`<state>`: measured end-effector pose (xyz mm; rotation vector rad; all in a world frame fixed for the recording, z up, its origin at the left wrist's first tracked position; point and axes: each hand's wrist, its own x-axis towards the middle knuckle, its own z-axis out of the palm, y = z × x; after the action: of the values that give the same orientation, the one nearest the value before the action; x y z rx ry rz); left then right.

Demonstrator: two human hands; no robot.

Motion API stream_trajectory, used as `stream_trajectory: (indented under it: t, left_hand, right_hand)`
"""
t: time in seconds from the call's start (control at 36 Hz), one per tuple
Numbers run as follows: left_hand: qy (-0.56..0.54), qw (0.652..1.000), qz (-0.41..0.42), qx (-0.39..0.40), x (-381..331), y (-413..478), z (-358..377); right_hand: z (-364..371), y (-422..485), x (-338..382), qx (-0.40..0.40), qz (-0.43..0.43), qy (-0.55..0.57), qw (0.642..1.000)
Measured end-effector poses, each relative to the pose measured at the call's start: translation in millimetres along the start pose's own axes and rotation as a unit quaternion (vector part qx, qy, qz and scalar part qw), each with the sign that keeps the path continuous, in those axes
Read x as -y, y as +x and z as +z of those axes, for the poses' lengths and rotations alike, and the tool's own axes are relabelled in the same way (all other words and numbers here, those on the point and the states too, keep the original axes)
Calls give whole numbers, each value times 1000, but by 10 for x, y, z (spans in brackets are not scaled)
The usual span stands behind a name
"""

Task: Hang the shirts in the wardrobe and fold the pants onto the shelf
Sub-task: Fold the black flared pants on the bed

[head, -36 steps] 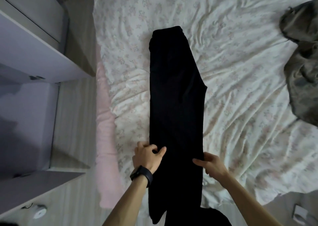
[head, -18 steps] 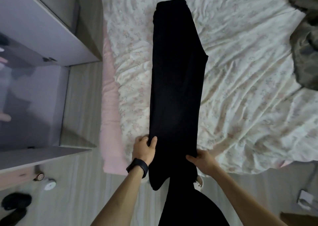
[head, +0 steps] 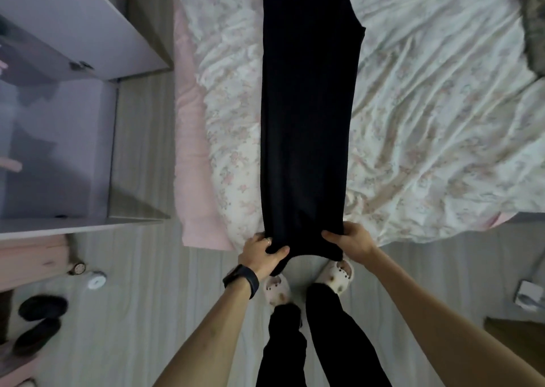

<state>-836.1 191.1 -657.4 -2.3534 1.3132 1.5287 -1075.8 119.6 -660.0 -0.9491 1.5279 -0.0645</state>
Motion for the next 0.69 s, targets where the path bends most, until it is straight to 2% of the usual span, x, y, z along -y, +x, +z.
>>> stream_trajectory:
  t: [0.06, 0.22, 0.42, 0.5, 0.61, 0.69]
  left_hand:
    - [-9, 1000, 9, 14, 110, -31, 56]
    - [-123, 992, 3, 29, 284, -174, 213]
    - [-208, 978, 8, 30, 486, -501, 284]
    - [-207, 978, 18, 35, 550, -691, 238]
    - [-153, 987, 33, 25, 580, -981, 221]
    - [-162, 984, 62, 27, 560, -1185, 157]
  right_hand:
    - [24, -33, -134, 18, 3, -12, 1000]
    - [93, -151, -495, 67, 25, -42, 997]
    - [193, -564, -697, 50, 19, 47, 997]
    - [214, -839, -754, 46, 15, 81, 996]
    - [226, -1220, -814, 44, 6, 103, 994]
    - [248, -1459, -780, 47, -12, 137, 989]
